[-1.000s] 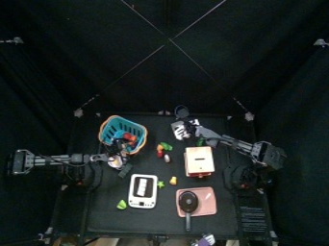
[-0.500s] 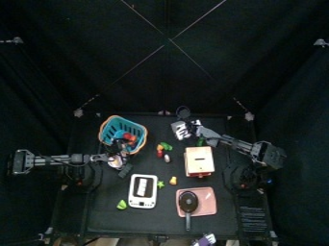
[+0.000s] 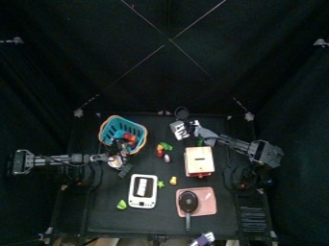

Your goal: Grab cleaver

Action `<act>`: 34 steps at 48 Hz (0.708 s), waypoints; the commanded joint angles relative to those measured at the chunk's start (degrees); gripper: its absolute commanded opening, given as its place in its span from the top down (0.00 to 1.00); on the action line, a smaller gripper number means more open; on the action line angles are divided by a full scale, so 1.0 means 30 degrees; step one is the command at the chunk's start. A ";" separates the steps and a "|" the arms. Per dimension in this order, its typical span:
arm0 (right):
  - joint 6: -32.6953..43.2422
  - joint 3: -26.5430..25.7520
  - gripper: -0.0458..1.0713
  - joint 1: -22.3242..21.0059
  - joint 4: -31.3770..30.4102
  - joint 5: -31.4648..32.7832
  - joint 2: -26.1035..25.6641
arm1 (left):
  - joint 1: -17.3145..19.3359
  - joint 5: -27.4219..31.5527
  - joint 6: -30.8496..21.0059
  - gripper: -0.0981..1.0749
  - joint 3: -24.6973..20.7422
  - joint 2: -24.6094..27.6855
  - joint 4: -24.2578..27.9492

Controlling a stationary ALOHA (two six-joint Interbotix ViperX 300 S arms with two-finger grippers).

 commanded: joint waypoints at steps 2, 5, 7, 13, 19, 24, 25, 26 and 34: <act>-0.0029 -0.0498 0.49 -0.0117 -0.0029 -0.0117 -0.0352 | 0.0059 0.0029 0.0000 0.04 -0.0264 0.0000 0.0029; -0.0029 -0.0498 0.49 -0.0117 -0.0029 -0.0117 -0.0352 | 0.0088 0.0029 0.0000 0.04 -0.0264 0.0000 0.0029; -0.0029 -0.0498 0.49 -0.0117 -0.0029 -0.0117 -0.0381 | 0.0059 0.0059 0.0000 0.04 -0.0264 -0.0029 0.0029; -0.0029 -0.0498 0.49 -0.0029 -0.0059 -0.0117 -0.0439 | 0.0059 0.0059 0.0000 0.04 -0.0264 -0.0029 0.0029; -0.0059 -0.0498 0.49 -0.0029 -0.0059 -0.0117 -0.0439 | 0.0088 0.0029 0.0000 0.04 -0.0264 -0.0029 0.0029; -0.0059 -0.0469 0.49 0.0000 -0.0059 -0.0088 -0.0439 | 0.0088 0.0059 0.0000 0.04 -0.0264 0.0000 0.0029; -0.0059 -0.0469 0.49 0.0000 -0.0059 -0.0088 -0.0439 | 0.0088 0.0059 0.0000 0.04 -0.0264 0.0000 0.0029; -0.0059 -0.0469 0.49 0.0000 -0.0059 -0.0088 -0.0439 | 0.0059 0.0059 0.0000 0.04 -0.0264 -0.0029 0.0029; -0.0059 -0.0557 0.49 0.0146 -0.0059 0.0176 -0.0703 | 0.0059 0.0059 0.0000 0.04 -0.0234 0.0000 0.0000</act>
